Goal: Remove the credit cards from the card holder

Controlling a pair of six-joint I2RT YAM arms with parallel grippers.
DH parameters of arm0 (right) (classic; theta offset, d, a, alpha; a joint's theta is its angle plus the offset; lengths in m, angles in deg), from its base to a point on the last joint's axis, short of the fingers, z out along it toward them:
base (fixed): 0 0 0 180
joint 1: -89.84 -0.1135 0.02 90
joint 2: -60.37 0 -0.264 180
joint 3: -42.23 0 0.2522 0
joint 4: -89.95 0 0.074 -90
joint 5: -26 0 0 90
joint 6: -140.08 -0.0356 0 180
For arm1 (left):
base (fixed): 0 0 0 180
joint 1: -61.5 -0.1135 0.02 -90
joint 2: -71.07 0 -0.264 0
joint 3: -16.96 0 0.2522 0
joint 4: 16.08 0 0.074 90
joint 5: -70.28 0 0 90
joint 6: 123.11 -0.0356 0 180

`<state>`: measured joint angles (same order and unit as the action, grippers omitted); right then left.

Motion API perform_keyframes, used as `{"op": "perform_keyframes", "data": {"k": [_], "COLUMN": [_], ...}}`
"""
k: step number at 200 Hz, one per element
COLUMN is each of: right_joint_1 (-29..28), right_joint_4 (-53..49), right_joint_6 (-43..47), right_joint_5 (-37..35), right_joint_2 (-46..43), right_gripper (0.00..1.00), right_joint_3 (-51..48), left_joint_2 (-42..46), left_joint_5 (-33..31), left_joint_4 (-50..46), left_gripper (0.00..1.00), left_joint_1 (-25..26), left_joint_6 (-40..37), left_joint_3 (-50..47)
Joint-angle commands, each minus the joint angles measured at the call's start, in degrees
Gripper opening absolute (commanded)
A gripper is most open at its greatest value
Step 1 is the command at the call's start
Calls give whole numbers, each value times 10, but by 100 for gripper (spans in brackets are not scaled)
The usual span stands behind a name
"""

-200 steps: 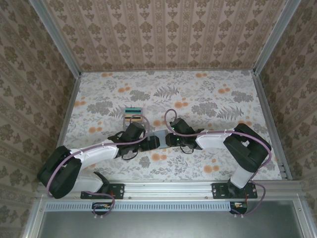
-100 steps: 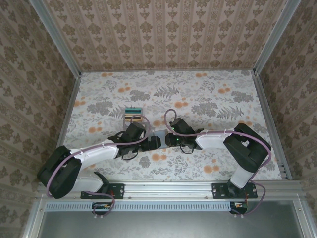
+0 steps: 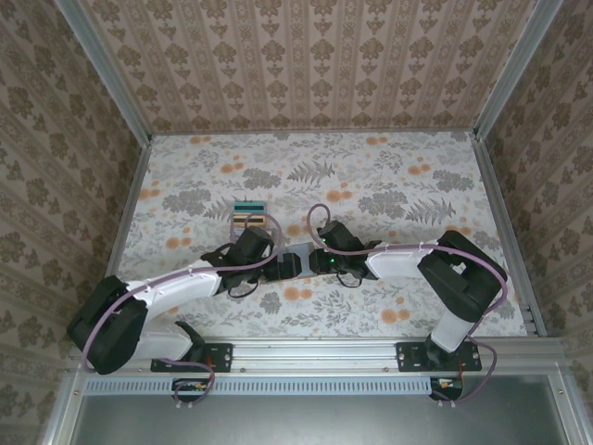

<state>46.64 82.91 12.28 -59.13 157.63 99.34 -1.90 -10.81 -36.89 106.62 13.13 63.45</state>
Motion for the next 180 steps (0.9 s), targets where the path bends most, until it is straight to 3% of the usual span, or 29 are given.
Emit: {"op": "perform_keyframes", "data": {"k": [1,94,180], "right_joint_1": [-13,-14,-14], "right_joint_4": [-14,-13,-4], "right_joint_6": [-10,-10,-14], "right_joint_5": [16,16,15], "right_joint_2": [25,25,21], "right_gripper": [23,23,23], "right_joint_3": [1,-1,-9], "left_joint_2": [11,-11,-56], "left_joint_5": [-16,-10,35], "left_joint_4": [-26,-18,70], "left_gripper": [100,100,100], "left_joint_1": [7,10,19], "left_joint_6": [-23,-20,-22], "left_joint_3": [20,23,50]}}
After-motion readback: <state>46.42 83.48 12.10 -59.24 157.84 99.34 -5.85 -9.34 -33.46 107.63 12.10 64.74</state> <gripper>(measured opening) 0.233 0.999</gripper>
